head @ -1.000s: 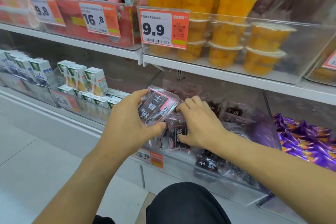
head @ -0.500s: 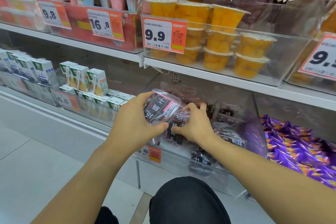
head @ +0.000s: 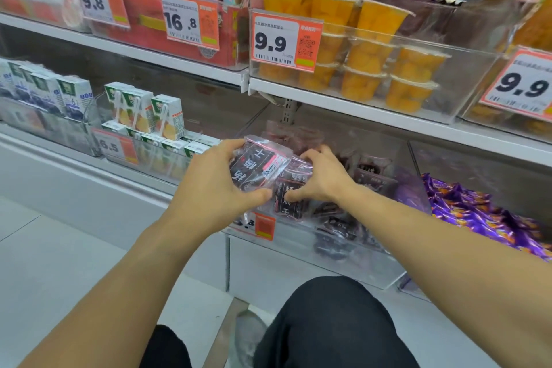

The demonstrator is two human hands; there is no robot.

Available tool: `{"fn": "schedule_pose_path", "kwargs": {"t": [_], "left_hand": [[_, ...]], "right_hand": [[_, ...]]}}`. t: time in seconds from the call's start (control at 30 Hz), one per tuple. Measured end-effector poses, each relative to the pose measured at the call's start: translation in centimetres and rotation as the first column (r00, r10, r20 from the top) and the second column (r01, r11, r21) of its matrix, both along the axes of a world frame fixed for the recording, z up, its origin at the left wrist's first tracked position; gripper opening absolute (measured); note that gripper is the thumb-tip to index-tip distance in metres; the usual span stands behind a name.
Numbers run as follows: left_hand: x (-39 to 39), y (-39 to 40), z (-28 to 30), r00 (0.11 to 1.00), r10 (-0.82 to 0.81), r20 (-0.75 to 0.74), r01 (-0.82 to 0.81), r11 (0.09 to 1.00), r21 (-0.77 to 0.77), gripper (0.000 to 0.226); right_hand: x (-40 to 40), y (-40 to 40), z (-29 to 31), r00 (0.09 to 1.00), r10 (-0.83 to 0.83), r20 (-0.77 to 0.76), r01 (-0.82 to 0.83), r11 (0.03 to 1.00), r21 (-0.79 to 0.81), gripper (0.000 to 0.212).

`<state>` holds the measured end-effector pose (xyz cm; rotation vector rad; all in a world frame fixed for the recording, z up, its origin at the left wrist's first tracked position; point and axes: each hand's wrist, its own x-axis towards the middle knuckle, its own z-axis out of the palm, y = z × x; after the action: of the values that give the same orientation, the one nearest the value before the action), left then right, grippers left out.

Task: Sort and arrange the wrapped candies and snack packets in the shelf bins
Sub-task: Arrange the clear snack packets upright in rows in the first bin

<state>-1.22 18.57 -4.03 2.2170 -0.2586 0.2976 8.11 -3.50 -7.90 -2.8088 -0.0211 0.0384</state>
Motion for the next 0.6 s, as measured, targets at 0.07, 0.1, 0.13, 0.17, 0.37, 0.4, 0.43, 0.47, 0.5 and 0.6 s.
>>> {"fn": "schedule_pose_path", "kwargs": {"t": [0.07, 0.1, 0.13, 0.17, 0.37, 0.4, 0.43, 0.47, 0.5, 0.6], "left_hand": [[-0.5, -0.1, 0.1, 1.0, -0.005, -0.001, 0.005, 1.0, 0.019, 0.083], [-0.7, -0.1, 0.1, 1.0, -0.006, 0.001, 0.006, 1.0, 0.027, 0.083], [-0.9, -0.1, 0.1, 1.0, -0.008, 0.006, 0.008, 0.999, 0.036, 0.082], [-1.0, -0.2, 0.0, 1.0, -0.011, 0.016, 0.011, 0.999, 0.046, 0.082], [-1.2, -1.2, 0.0, 0.997, -0.006, 0.081, 0.001, 0.999, 0.053, 0.083], [-1.2, -1.2, 0.0, 0.996, 0.0, 0.086, -0.005, 0.999, 0.054, 0.084], [-1.1, -1.1, 0.1, 0.996, 0.007, 0.091, -0.012, 0.999, 0.053, 0.084], [-0.9, -1.0, 0.1, 0.996, 0.013, 0.083, -0.017, 0.999, 0.047, 0.081], [-0.7, -0.8, 0.3, 0.998, 0.018, 0.067, -0.021, 0.999, 0.046, 0.078], [0.0, -1.0, 0.4, 0.999, 0.031, 0.038, -0.035, 0.992, 0.121, 0.079]], "right_hand": [[0.4, -0.3, 0.3, 0.999, -0.03, -0.01, 0.031, 0.999, 0.038, 0.136], [0.7, -0.4, 0.5, 0.999, -0.046, -0.02, 0.047, 0.998, 0.049, 0.146], [1.0, -0.5, 0.6, 0.998, -0.055, -0.031, 0.056, 0.997, 0.049, 0.154], [1.3, -0.6, 0.6, 0.997, -0.058, -0.041, 0.06, 0.997, 0.04, 0.157], [1.4, -0.9, 0.0, 1.0, 0.0, -0.017, 0.0, 1.0, -0.019, 0.132], [1.4, -1.1, -0.2, 1.0, 0.024, -0.011, -0.024, 1.0, -0.004, 0.13], [1.5, -1.2, -0.4, 0.999, 0.048, -0.005, -0.048, 0.999, 0.007, 0.127], [1.6, -1.3, -0.5, 0.998, 0.07, -0.001, -0.07, 0.997, 0.012, 0.125], [1.7, -1.4, -0.5, 0.997, 0.081, -0.003, -0.081, 0.997, 0.014, 0.123], [2.0, -1.3, -0.2, 0.994, 0.104, -0.022, -0.104, 0.995, -0.01, 0.124]]}}
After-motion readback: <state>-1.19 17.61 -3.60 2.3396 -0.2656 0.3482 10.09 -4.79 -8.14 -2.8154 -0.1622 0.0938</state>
